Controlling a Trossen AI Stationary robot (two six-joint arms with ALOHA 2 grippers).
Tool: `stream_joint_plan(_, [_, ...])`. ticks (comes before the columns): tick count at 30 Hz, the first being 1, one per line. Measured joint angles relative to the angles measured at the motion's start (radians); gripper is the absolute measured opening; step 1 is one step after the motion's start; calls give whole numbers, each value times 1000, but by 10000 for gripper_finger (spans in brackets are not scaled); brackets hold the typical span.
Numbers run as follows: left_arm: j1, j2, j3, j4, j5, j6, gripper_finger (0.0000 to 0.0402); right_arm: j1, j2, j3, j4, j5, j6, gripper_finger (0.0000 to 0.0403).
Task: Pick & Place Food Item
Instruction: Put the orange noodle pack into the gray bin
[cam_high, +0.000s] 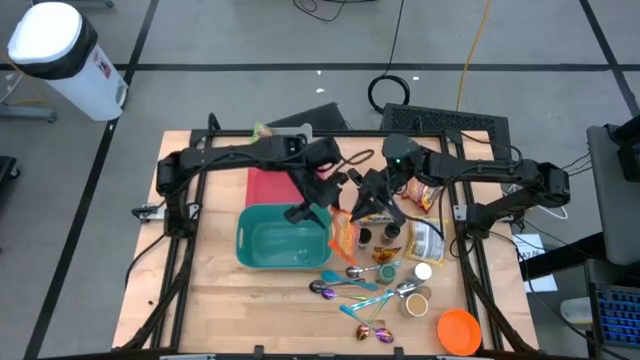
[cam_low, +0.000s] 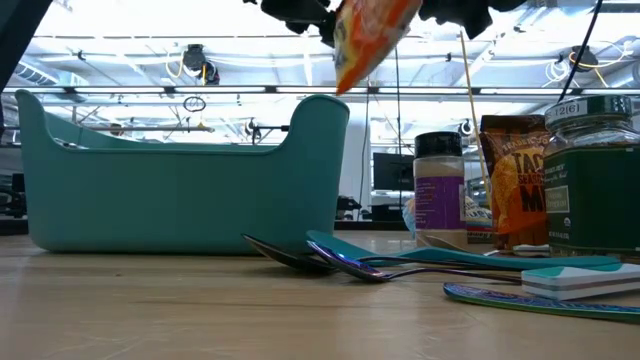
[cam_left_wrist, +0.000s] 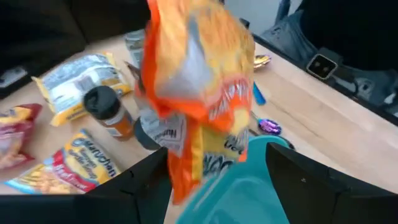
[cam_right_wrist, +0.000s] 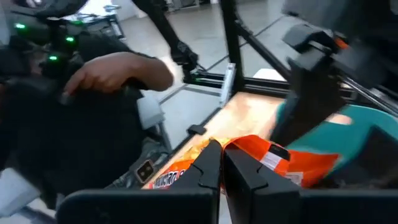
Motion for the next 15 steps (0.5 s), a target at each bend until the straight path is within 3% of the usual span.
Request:
stream_joint_plan(9, [-21, 0, 0, -36, -27, 28, 250, 38, 0, 0, -17, 1, 5, 0])
stream_joint_plan(15, [-29, 0, 0, -42, -36, 39, 191, 44, 0, 0, -16, -3, 5, 0])
